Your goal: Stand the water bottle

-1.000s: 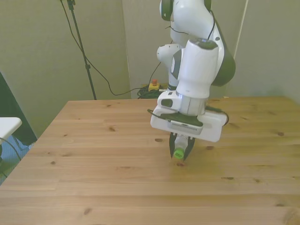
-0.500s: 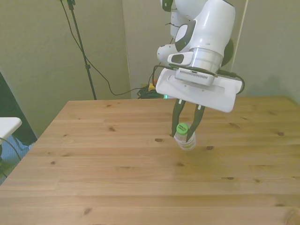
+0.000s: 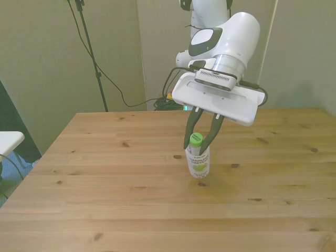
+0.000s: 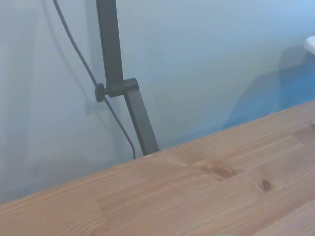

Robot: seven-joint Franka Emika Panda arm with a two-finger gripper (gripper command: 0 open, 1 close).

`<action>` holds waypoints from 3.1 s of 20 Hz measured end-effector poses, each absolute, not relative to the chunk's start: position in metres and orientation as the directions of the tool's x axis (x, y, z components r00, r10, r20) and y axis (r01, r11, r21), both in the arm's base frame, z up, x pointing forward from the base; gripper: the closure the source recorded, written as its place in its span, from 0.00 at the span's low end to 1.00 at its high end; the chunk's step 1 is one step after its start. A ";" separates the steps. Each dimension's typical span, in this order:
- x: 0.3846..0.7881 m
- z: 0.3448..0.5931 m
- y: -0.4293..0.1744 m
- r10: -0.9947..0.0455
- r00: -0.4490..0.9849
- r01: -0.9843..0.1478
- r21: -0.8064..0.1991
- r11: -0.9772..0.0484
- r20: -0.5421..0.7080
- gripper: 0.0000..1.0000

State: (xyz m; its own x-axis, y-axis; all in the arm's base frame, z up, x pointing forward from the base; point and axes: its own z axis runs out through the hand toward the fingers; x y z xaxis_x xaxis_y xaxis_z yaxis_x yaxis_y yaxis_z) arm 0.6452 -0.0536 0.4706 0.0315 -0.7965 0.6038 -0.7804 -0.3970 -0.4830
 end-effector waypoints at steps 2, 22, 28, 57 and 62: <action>0.649 0.467 -0.059 -0.797 0.032 -0.761 -0.502 -0.410 0.603 1.00; 0.700 0.419 -0.073 -0.705 -0.160 -0.602 -0.634 -0.484 0.691 0.00; 0.700 0.419 -0.073 -0.706 -0.160 -0.604 -0.634 -0.483 0.690 0.00; 0.588 0.498 -0.025 -0.856 0.175 -0.816 -0.414 -0.402 0.486 0.00; 0.561 0.483 -0.023 -0.886 0.341 -0.864 -0.267 -0.427 0.315 0.00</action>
State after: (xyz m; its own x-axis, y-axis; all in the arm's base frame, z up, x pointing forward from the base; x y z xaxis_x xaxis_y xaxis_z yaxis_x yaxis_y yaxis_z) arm 0.5608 -0.0229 0.4834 0.3408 -0.8857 0.3152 -0.8636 -0.4275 -0.2674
